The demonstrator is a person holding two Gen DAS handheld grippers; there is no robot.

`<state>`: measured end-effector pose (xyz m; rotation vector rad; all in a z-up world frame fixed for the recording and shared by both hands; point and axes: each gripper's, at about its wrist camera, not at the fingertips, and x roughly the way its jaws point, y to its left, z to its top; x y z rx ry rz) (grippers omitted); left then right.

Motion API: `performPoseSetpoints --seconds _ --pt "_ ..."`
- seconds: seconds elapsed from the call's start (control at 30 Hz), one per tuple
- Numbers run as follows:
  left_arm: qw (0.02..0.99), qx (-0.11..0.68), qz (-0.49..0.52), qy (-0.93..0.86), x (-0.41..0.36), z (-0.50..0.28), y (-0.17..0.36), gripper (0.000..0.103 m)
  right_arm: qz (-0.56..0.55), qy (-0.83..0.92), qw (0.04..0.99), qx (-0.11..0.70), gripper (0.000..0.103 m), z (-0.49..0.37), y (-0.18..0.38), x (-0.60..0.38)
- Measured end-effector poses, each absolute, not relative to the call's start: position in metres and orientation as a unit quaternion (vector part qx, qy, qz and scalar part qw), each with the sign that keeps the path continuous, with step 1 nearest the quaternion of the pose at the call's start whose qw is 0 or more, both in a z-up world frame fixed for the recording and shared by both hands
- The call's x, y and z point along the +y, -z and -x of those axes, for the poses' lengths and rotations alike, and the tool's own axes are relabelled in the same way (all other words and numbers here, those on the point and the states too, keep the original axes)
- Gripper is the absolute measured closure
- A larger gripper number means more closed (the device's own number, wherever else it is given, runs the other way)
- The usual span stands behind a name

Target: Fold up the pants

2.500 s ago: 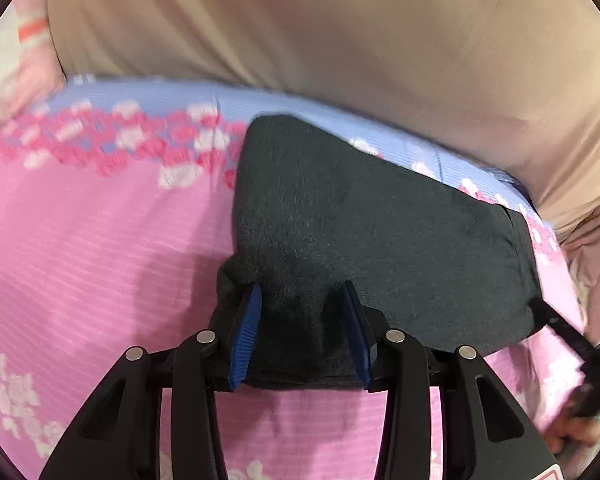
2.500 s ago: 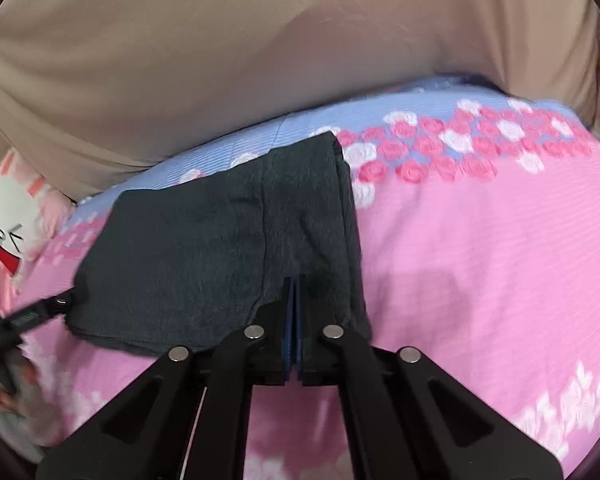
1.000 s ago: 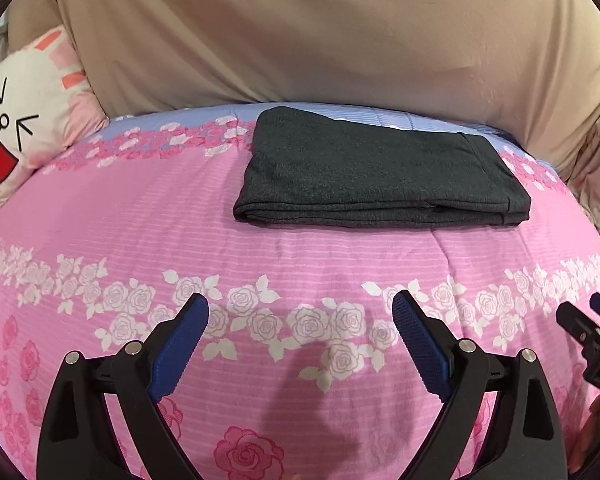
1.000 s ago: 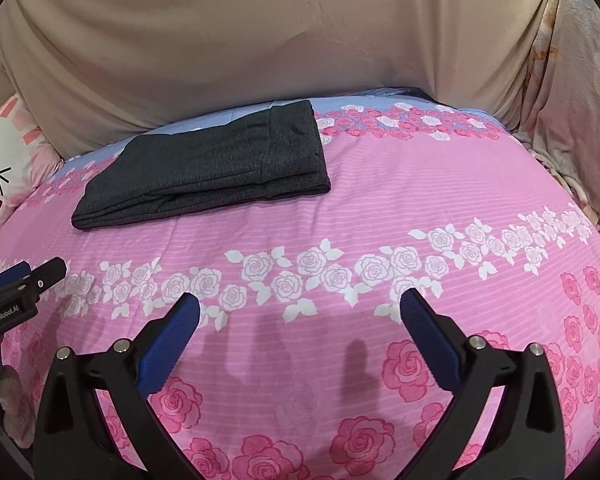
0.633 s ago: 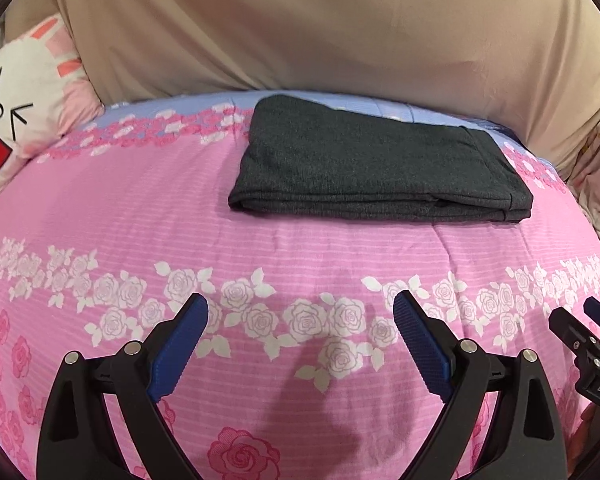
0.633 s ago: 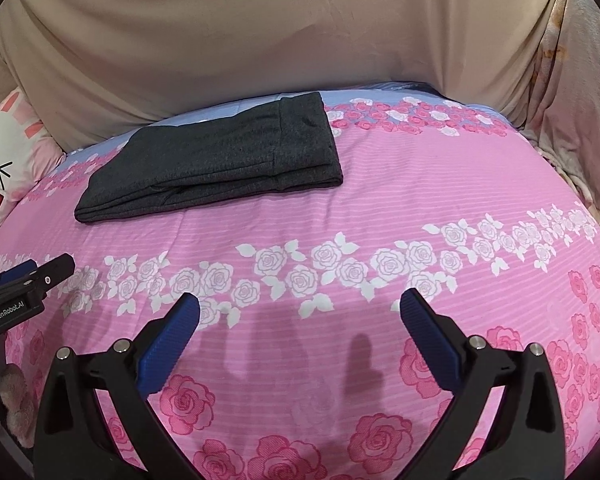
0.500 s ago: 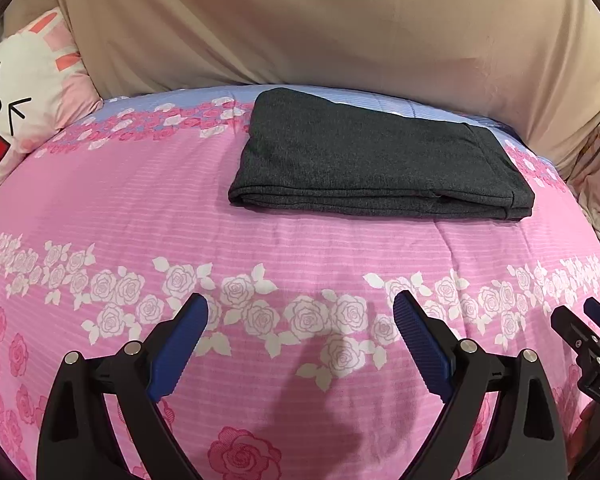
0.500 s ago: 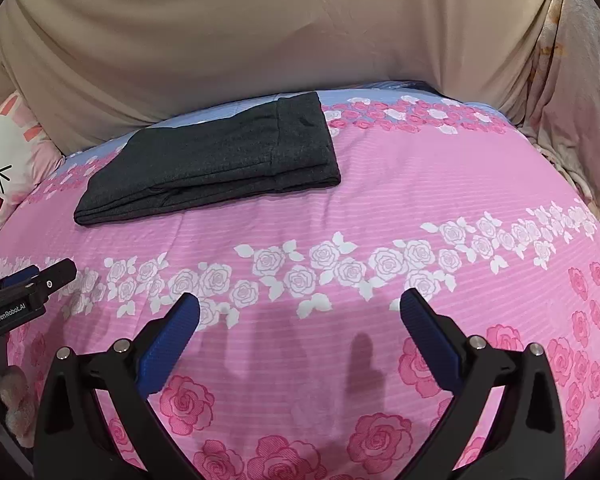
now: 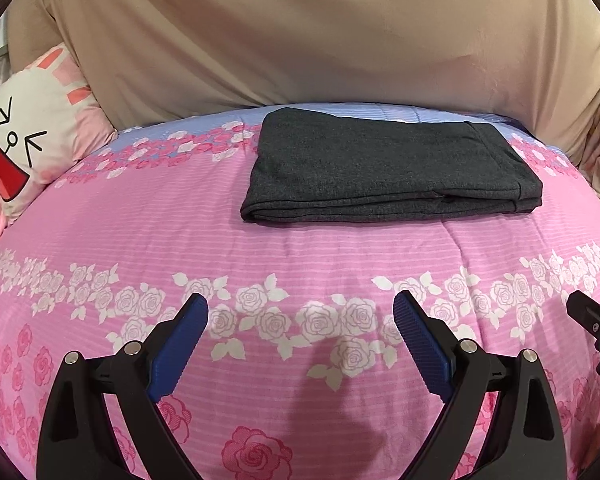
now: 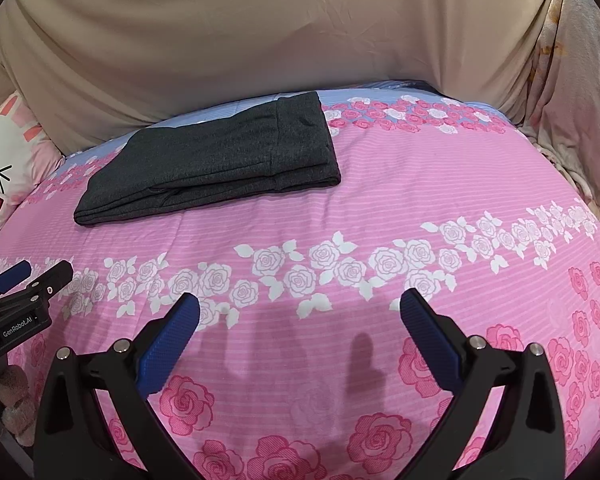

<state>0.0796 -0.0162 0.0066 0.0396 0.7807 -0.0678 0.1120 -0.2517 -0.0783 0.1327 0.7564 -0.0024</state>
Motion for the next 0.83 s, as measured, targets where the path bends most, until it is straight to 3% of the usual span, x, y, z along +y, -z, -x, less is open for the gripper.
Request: performPoseSetpoints --seconds 0.83 --pt "0.926 0.377 -0.009 0.028 -0.0104 -0.0803 -0.0077 0.013 -0.065 0.001 0.927 0.370 0.005 -0.1126 0.0785 -0.2521"
